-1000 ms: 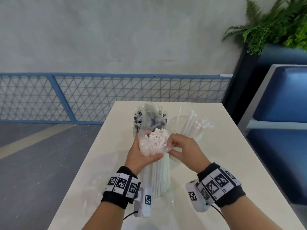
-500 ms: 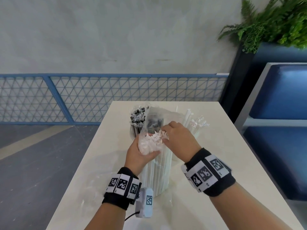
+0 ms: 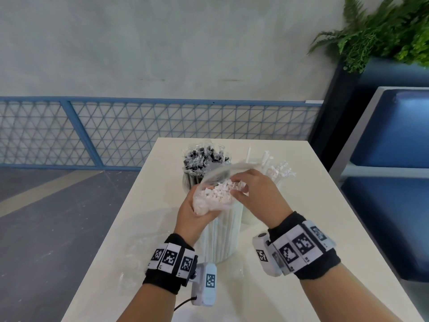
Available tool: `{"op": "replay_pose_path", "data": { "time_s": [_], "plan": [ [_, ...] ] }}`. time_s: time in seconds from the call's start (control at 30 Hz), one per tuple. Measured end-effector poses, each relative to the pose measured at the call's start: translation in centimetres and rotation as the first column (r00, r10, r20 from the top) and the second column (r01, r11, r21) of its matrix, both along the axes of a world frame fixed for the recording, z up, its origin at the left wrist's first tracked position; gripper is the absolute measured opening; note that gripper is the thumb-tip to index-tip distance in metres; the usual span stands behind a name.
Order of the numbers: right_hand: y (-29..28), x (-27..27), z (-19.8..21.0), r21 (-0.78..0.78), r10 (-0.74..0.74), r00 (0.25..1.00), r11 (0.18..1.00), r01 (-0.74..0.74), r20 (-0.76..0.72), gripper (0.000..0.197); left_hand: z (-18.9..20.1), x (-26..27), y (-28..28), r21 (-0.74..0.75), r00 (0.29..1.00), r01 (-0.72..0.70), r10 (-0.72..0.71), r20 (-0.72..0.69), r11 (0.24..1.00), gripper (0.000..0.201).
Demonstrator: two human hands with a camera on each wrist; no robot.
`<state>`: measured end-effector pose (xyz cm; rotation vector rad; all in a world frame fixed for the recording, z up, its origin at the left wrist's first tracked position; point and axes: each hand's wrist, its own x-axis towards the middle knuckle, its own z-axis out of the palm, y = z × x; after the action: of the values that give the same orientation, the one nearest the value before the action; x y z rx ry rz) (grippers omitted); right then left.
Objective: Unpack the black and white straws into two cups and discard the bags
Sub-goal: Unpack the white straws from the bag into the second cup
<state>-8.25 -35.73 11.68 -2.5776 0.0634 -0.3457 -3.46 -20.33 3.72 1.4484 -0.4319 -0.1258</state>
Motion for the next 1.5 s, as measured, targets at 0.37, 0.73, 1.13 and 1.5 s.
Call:
{"op": "replay_pose_path", "data": {
  "time_s": [0.37, 0.73, 1.13, 1.5],
  "plan": [
    [0.0, 0.6, -1.5, 0.453, 0.016, 0.990, 0.890, 0.050, -0.142, 0.039, -0.6, 1.3, 0.1, -0.038, 0.989, 0.137, -0.139, -0.055, 0.990, 0.083],
    [0.4, 0.6, -1.8, 0.093, 0.072, 0.987, 0.994, -0.059, -0.142, 0.058, -1.2, 1.7, 0.2, 0.003, 0.991, 0.061, -0.061, -0.120, 0.998, 0.090],
    [1.3, 0.0, -3.9, 0.408, -0.018, 0.999, 0.913, 0.030, -0.035, 0.027, -1.9, 2.0, 0.5, 0.079, 0.992, 0.100, -0.093, -0.091, 0.992, 0.094],
    [1.7, 0.8, -4.2, 0.284, -0.083, 0.996, 0.954, 0.092, -0.046, 0.043, -1.0, 1.0, 0.3, 0.100, 0.995, 0.095, -0.096, 0.003, 0.990, 0.086]
  ]
}}
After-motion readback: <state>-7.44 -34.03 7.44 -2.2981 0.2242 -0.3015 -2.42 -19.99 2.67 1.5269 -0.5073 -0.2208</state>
